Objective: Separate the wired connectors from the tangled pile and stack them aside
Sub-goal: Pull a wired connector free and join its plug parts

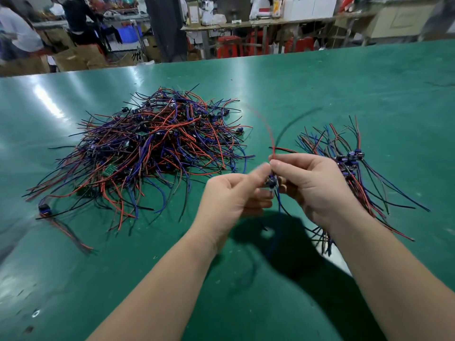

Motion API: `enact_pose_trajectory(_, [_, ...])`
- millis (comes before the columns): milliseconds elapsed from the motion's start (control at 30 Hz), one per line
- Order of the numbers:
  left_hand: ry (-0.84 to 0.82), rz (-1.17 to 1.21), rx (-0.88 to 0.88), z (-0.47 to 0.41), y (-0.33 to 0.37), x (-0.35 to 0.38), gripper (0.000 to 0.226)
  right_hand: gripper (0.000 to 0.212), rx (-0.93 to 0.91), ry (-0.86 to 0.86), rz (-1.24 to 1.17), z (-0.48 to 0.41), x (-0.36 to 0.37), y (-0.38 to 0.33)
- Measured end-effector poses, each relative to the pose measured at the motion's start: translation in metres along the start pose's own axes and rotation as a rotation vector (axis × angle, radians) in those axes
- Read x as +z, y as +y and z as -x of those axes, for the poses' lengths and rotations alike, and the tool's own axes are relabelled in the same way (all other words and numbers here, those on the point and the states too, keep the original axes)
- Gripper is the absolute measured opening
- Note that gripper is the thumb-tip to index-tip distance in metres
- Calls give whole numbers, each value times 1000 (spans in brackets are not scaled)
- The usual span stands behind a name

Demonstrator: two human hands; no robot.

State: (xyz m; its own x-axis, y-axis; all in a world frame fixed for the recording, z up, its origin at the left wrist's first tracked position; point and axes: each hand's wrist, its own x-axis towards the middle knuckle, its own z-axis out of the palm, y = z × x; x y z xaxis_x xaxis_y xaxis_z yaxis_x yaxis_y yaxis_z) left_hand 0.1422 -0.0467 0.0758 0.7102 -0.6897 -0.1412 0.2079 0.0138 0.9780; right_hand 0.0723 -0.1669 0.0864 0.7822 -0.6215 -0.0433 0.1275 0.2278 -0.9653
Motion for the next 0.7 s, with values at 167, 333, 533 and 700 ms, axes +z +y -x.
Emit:
enact_pose_trajectory(167, [24, 39, 13, -1, -9, 2, 12, 8, -13, 43, 94, -1, 3, 8])
enact_pose_trajectory(333, [-33, 82, -53, -1, -7, 3, 15, 7, 120, 18, 11, -3, 1, 8])
enact_pose_trajectory(533, [-213, 61, -135, 3, -4, 1, 18, 9, 174, 157, -130, -11, -13, -10])
enact_pose_trajectory(700, [-406, -22, -172, 9, 0, -1, 10, 10, 162, 334, -286, -19, -34, -22])
